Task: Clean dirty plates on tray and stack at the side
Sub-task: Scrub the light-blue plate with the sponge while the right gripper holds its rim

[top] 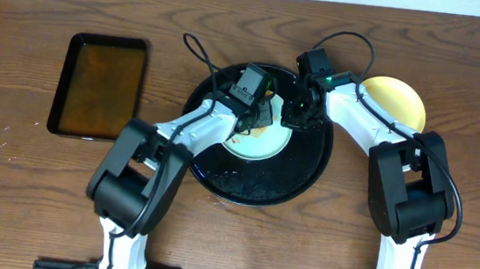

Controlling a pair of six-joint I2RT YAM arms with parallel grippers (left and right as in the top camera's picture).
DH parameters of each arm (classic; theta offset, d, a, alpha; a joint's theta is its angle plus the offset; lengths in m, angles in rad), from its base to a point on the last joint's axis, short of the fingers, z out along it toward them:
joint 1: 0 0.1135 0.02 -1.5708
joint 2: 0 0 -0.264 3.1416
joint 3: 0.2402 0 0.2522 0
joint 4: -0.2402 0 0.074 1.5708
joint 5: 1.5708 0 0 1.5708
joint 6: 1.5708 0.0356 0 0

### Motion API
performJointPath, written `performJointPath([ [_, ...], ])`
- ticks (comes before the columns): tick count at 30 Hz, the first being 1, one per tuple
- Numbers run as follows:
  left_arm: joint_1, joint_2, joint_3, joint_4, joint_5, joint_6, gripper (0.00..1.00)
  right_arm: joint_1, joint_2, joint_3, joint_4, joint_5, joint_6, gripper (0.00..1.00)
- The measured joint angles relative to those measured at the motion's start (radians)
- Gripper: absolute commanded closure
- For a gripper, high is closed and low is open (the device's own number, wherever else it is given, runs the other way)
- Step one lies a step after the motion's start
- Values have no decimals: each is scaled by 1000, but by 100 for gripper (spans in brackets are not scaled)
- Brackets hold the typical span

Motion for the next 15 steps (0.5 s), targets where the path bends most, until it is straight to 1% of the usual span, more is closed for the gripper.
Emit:
performJointPath([
  [2, 5, 1, 5, -14, -1, -4, 92, 0, 0, 0, 0, 0, 0, 98],
  [5, 21, 1, 19, -77, -46, -1, 92, 0, 0, 0, 0, 0, 0, 98],
  [10, 74, -13, 35, -219, -178, 24, 92, 0, 0, 0, 1, 0, 0, 98],
  [15, 97, -40, 29, -288, -247, 67, 92, 18, 4, -3, 24, -25, 5, 98],
])
